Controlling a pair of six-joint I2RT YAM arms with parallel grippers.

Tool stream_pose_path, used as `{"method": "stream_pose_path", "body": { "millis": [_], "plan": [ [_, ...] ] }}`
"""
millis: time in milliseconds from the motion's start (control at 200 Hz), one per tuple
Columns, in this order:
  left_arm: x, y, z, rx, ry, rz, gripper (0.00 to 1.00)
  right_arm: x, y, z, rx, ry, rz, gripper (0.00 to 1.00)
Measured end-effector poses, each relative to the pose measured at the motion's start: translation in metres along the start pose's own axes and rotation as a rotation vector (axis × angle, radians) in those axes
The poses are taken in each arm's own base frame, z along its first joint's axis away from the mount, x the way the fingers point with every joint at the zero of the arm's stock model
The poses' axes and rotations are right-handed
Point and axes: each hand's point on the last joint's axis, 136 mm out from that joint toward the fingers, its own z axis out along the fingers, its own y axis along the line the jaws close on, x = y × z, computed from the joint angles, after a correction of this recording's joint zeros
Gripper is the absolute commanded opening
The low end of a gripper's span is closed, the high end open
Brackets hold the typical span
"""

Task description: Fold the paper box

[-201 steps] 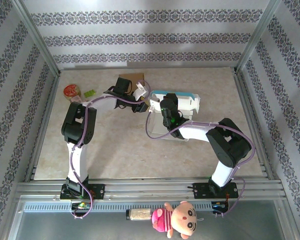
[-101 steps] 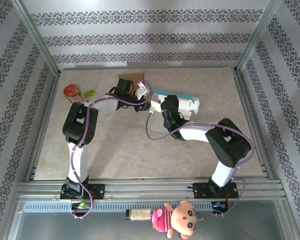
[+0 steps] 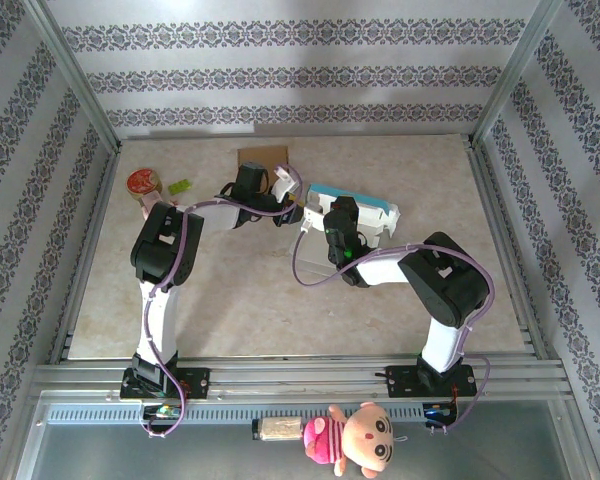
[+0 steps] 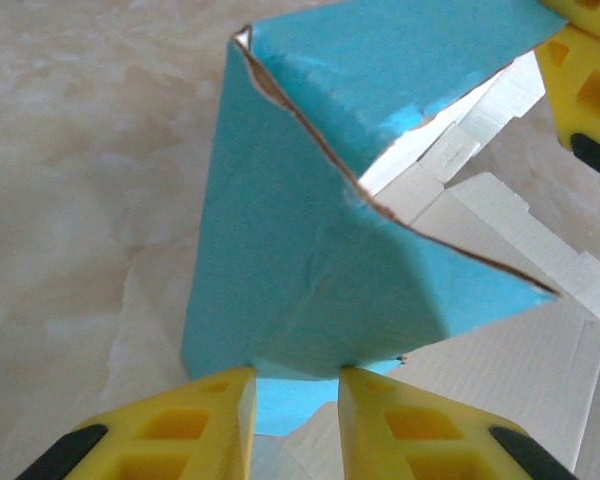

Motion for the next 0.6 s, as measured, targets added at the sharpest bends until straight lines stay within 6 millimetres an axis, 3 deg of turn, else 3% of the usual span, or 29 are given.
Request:
{"method": "stream_pose_path", "body": {
  "millis": [150, 270, 600],
  "plan": [
    [-0.003, 0.007, 0.006, -0.032, -0.001, -0.028, 0.46, -0.001, 0.001, -0.001, -0.004, -0.010, 0.002, 0.06],
    [-0.009, 0.017, 0.012, -0.058, -0.004, -0.044, 0.48, -0.003, -0.001, -0.003, -0.015, -0.030, 0.020, 0.07],
    [-0.015, 0.022, 0.019, -0.059, -0.013, -0.094, 0.25, -0.006, 0.002, -0.008, -0.082, -0.063, 0.072, 0.07]
  ]
}}
